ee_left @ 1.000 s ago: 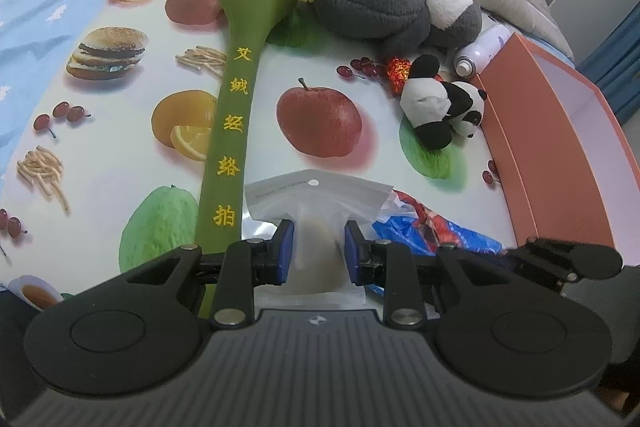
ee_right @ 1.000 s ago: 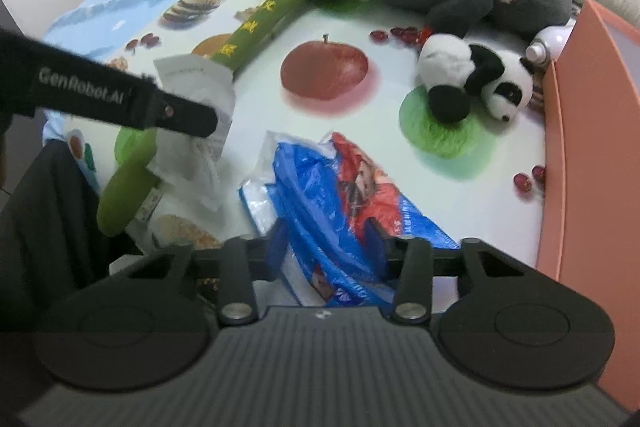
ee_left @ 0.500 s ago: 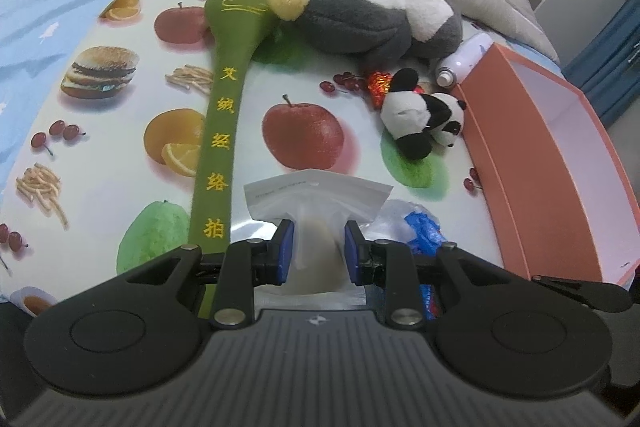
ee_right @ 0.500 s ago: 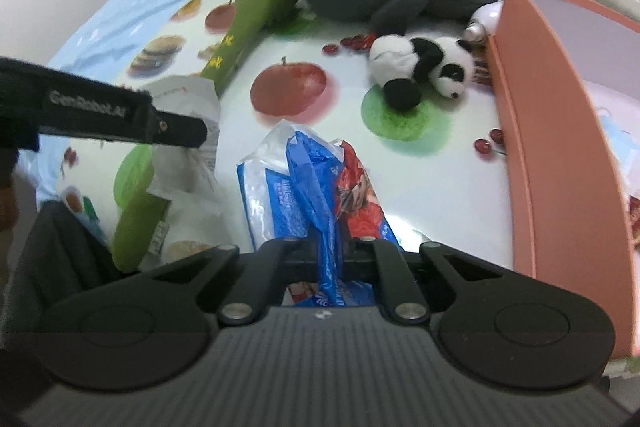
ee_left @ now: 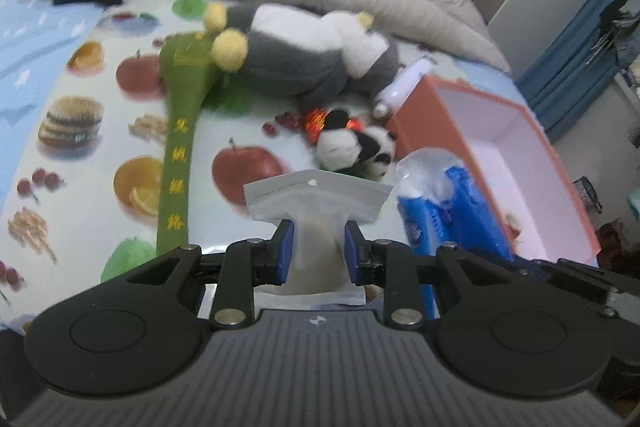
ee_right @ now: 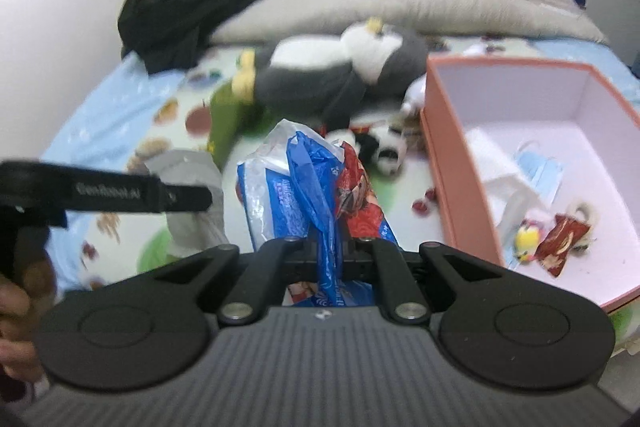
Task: Organize soft objects
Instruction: 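Lift both bags and carry them over the pink box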
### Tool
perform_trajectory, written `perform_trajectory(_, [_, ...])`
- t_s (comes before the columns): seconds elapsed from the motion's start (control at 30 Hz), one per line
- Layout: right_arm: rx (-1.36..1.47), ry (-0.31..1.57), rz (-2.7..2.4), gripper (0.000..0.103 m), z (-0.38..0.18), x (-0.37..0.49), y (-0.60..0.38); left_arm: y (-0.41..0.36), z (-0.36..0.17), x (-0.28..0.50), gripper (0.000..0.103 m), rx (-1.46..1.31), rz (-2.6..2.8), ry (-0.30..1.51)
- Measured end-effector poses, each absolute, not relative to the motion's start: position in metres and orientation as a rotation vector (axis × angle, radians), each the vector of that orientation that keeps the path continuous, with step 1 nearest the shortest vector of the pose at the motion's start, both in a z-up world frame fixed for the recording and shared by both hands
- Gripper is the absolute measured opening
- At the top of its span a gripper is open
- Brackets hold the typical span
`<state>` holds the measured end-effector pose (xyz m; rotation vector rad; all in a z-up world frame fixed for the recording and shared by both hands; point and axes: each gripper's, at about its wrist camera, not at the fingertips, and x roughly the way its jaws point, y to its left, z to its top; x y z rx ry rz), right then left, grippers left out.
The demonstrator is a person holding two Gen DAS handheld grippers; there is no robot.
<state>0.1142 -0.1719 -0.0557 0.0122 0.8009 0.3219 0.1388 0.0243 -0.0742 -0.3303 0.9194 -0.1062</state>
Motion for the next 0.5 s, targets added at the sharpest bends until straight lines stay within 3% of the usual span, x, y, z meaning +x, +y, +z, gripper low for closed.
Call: perform_trajectory(0.5, [0.037,0.586,0.193,0.010,0.032,0.092,-0.223,-0.042,0.010,0.159,0.032,-0.243,-0.290,0.780])
